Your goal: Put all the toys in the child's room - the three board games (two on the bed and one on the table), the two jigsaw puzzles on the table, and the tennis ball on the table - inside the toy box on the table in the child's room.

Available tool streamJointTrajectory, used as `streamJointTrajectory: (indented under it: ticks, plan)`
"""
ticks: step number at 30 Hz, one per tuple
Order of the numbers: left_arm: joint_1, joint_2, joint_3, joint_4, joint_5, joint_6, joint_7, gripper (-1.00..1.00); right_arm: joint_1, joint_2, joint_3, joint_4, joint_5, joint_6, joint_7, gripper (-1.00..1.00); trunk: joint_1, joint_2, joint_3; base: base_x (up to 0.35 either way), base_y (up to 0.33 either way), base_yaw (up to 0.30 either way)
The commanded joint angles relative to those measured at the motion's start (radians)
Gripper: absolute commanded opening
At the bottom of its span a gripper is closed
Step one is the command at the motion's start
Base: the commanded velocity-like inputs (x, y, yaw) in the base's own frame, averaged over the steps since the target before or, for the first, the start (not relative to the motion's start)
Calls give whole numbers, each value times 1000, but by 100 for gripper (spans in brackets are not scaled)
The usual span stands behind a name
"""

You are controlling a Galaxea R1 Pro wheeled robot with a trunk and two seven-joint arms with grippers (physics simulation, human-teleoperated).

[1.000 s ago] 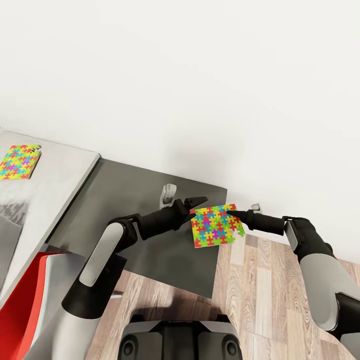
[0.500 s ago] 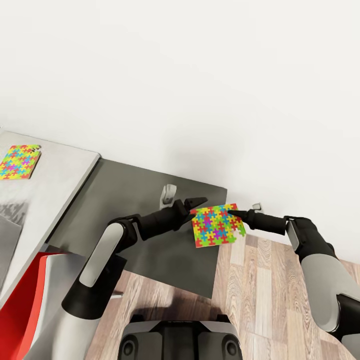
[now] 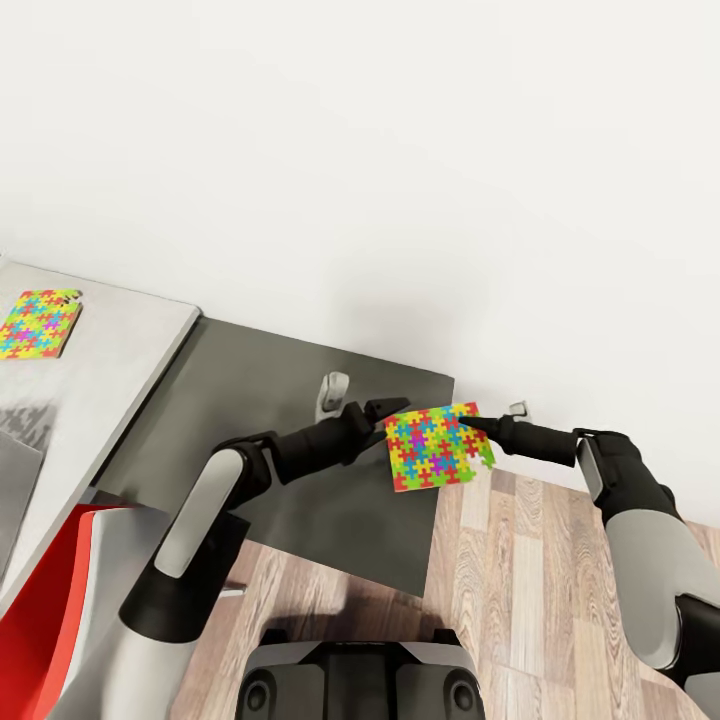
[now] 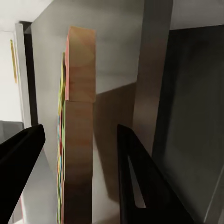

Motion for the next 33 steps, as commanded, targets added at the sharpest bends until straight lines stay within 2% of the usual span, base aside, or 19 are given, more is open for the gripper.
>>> streamJointTrajectory:
  ticks: [1, 20, 22, 25, 33]
  plan:
    - [0, 1, 2, -1, 11, 1, 10, 100, 0, 1, -4, -3, 9, 7, 9, -100, 1, -2, -1, 0, 0, 0]
    - [4, 6, 5, -2, 12, 2, 16, 100, 3, -7, -5, -12, 11, 4, 11, -100, 1, -2, -1, 0, 0, 0]
    - [15, 10, -5, 9, 19, -9, 5, 100, 15, 4, -15, -23, 13, -5, -1, -100, 1, -2, -1, 0, 0, 0]
    - [20, 6, -10, 10, 20, -11, -12, 100, 16, 19, -7, -23, 8, -11, -8, -100, 1, -2, -1, 0, 0, 0]
    - [20, 6, -10, 10, 20, -11, -17, 100, 16, 19, -7, -23, 8, -11, -8, -100, 1, -2, -1, 0, 0, 0]
